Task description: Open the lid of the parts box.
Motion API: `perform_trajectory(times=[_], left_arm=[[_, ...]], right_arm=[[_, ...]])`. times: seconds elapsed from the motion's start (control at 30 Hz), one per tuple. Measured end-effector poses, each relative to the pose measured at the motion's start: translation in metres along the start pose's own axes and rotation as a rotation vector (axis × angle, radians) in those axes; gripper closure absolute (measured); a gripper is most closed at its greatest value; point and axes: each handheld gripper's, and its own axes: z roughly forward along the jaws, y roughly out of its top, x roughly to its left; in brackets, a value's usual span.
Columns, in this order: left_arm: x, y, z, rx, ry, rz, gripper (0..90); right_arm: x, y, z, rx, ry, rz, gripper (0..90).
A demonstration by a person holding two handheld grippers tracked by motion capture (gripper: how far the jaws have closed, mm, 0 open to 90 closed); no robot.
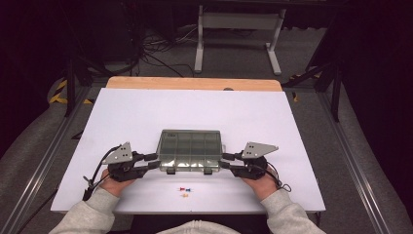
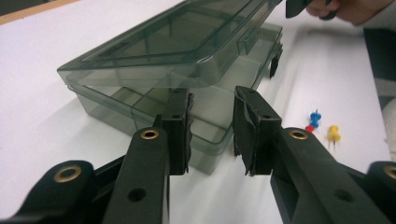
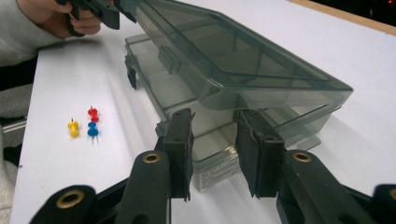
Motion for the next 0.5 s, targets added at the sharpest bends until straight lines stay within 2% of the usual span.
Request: perform_trajectory(times=[0.13,0.3,0.5], left_arm=[[0.0001,0.0007,0.0007,-0.022,0.005,-0.012,66.7],[-0.0017,0.0012,0.0017,-0.018,0.011,-0.010,66.7],[-0.0010,0.0010,0.0025,-0.017,0.013,-0.014,66.8]], right_arm=[[-0.0017,0.0002,-0.0018,-0.019,-0.010,0.012,65.6],[-0.0006,0.0005,-0.0011,-0.008,-0.016,0.004,62.6],[-0.0005,0.0019,0.0032,0.017,-0.091,-0.030,48.6]])
